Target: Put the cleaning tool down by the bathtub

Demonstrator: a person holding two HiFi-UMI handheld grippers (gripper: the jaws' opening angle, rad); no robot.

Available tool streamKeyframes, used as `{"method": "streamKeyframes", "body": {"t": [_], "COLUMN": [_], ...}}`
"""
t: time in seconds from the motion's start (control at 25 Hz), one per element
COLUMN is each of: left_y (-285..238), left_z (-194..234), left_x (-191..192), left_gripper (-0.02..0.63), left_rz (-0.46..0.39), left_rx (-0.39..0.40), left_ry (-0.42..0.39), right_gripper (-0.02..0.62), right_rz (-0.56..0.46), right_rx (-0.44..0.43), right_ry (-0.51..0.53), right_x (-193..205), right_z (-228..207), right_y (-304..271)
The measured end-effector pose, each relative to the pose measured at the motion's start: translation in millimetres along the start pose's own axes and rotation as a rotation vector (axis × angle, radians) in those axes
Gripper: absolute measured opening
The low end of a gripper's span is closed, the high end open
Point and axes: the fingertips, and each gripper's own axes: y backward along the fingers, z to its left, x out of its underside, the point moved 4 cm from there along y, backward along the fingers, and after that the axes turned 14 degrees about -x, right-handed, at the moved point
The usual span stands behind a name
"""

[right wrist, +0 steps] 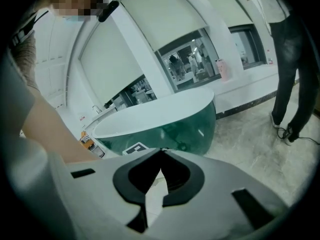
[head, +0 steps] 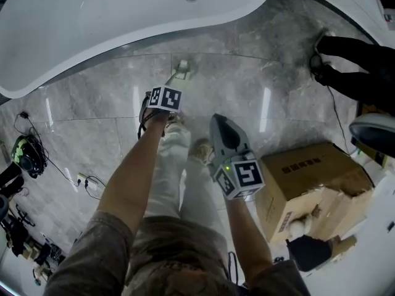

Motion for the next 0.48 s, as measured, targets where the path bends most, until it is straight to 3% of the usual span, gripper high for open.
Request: {"method": "streamKeyframes", "body": {"t": [0.16,0.32,0.48], "left_y": [43.9,87.9,133.3], "left_z": [12.1,22.7,28.6], "left_x": [-2.4,3.5,20.7], "left_gripper": [0.153,0.018,0.009], "left_rz": [-0.046,-0.073,-0.076], "left_rx": [0.012,0.015,0.030], "left_ry": [0.044,0.106,0.173], "right_gripper": [0.000,0.000,0.000], "right_rz": [0.013,0.020,0.011], "right_rx": [-0.008,-0.008,-0.024], "right_ry": [0.016,0.016,0.006], "right_x": [-11.1,-22.8,-39.5], "right_z": [13.5,29.3,51.9], "right_y": [16.4,36.5,55.0]}}
